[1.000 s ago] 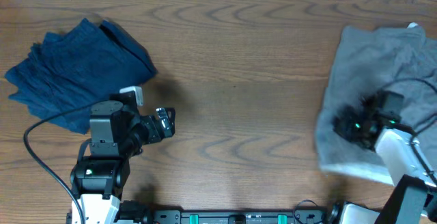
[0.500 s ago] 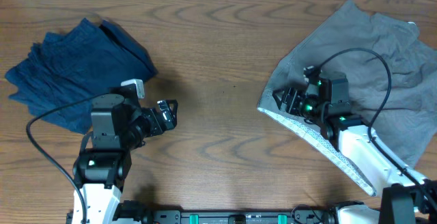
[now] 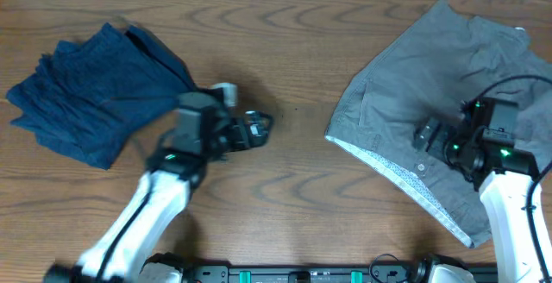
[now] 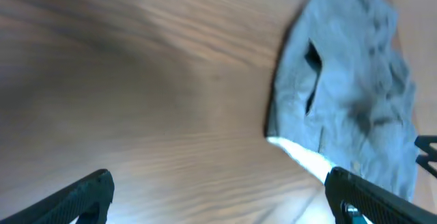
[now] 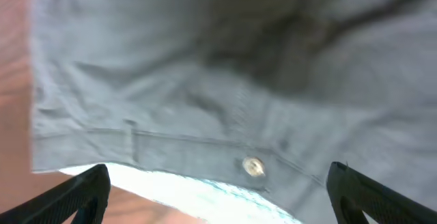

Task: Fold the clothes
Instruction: 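Drag the grey shorts toward the table center with the right gripper, then grasp the left edge of the shorts with the left gripper and pull left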

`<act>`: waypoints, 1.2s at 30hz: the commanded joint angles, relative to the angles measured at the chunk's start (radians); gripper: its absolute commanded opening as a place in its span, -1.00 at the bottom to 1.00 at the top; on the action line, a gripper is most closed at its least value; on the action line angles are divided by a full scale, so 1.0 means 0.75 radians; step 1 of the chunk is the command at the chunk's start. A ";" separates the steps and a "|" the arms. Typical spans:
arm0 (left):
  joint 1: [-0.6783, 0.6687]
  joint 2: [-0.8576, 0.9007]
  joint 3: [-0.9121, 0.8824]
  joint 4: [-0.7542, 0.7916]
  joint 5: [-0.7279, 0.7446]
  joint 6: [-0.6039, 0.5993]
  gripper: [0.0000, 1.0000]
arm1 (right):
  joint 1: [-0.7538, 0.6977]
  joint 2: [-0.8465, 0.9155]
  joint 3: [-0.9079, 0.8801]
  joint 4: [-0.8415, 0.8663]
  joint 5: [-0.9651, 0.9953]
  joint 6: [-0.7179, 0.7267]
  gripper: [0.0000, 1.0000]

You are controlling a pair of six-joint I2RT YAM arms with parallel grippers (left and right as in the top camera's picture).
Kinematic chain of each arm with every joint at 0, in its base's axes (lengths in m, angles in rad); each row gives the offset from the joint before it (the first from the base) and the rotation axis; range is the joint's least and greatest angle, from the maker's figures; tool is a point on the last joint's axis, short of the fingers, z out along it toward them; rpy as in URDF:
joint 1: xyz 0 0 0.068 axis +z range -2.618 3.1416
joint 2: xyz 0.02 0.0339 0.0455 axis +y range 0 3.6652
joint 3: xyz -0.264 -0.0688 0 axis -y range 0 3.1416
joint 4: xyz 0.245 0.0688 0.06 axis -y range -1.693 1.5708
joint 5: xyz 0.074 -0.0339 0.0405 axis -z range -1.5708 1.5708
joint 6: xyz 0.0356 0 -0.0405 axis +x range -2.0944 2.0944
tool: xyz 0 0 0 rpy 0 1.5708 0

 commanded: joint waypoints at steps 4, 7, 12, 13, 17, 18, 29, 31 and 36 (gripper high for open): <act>-0.231 0.334 0.018 0.362 0.020 -0.181 0.99 | -0.062 -0.031 0.015 -0.096 0.069 -0.035 0.99; -0.336 0.498 0.018 0.630 0.018 -0.189 0.99 | -0.069 -0.031 0.015 -0.120 0.073 -0.037 0.98; -0.424 0.681 0.022 0.867 -0.025 -0.282 0.99 | -0.068 -0.031 0.015 -0.155 0.073 -0.046 0.99; -0.433 0.711 0.029 0.882 -0.027 -0.295 0.97 | -0.068 -0.031 0.015 -0.158 0.073 -0.046 0.99; -0.460 0.811 0.087 0.886 -0.026 -0.298 0.93 | -0.068 -0.032 0.015 -0.167 0.073 -0.046 0.98; -0.465 0.829 0.103 0.886 -0.026 -0.298 0.93 | -0.068 -0.032 0.015 -0.170 0.073 -0.046 0.99; -0.497 0.920 0.202 0.876 -0.026 -0.322 -0.21 | -0.069 -0.032 0.015 -0.182 0.073 -0.045 0.99; -0.492 0.920 0.202 0.876 -0.026 -0.322 -0.63 | -0.069 -0.032 0.015 -0.181 0.073 -0.046 0.99; -0.439 0.911 0.202 0.876 -0.025 -0.322 -0.88 | -0.069 -0.032 0.015 -0.180 0.074 -0.046 0.98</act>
